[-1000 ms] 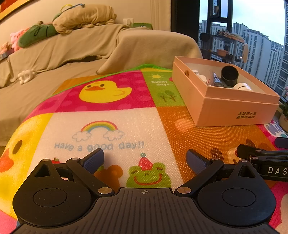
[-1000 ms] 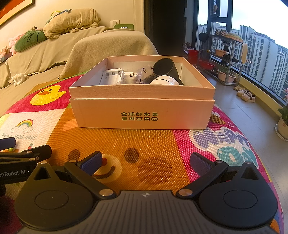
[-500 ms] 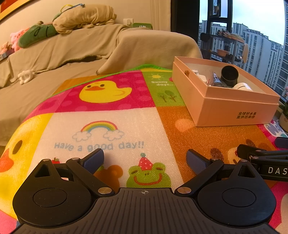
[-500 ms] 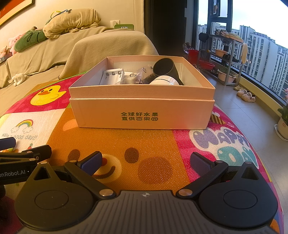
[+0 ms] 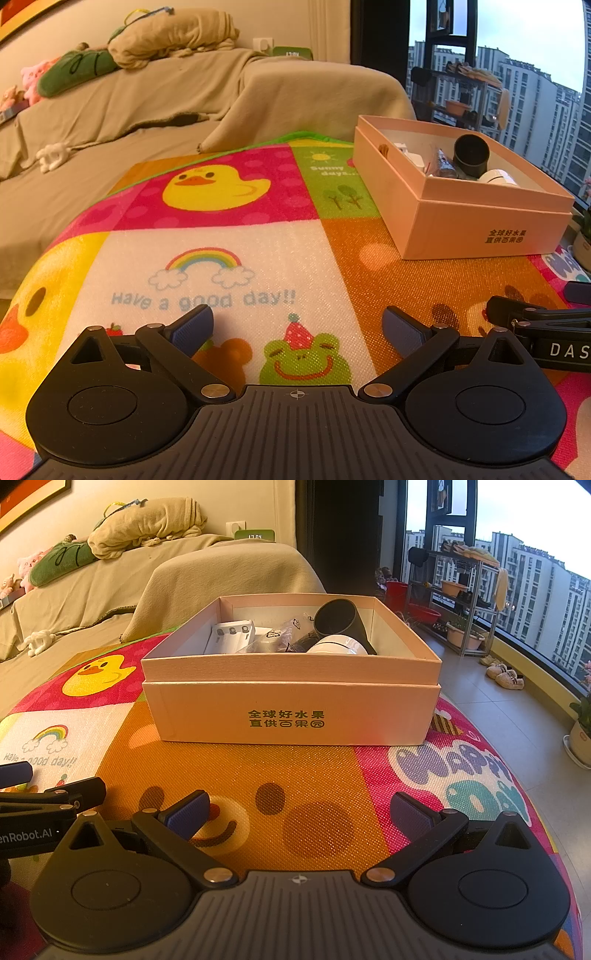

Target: Organize rigid objects

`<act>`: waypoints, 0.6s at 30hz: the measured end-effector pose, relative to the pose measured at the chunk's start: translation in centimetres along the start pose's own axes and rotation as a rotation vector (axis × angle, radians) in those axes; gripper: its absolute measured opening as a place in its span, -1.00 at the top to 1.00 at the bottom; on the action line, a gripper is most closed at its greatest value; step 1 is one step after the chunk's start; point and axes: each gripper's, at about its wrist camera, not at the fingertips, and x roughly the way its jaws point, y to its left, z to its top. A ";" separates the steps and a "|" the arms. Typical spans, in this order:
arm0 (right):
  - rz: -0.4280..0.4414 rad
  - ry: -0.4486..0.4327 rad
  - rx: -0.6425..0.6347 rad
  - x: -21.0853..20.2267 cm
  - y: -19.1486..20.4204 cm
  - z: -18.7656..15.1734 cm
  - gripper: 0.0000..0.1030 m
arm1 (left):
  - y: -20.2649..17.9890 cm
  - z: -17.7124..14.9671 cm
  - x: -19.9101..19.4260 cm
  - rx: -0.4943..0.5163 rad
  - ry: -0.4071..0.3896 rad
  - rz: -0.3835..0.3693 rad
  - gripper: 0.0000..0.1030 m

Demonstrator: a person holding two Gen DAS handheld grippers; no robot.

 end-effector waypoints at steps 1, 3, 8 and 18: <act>0.000 0.000 0.000 0.0 0.0 0.0 -1.00 | 0.0 0.0 0.0 0.001 0.000 0.001 -0.96; 0.000 0.000 0.000 0.0 0.0 0.0 -1.00 | 0.0 0.0 0.0 0.002 0.000 0.002 -0.96; 0.000 0.000 0.000 0.0 0.0 0.0 -1.00 | 0.0 0.0 0.0 0.005 0.000 0.005 -0.96; 0.000 0.000 -0.001 0.0 0.0 0.0 -1.00 | 0.1 0.0 0.0 0.001 0.000 0.001 -0.96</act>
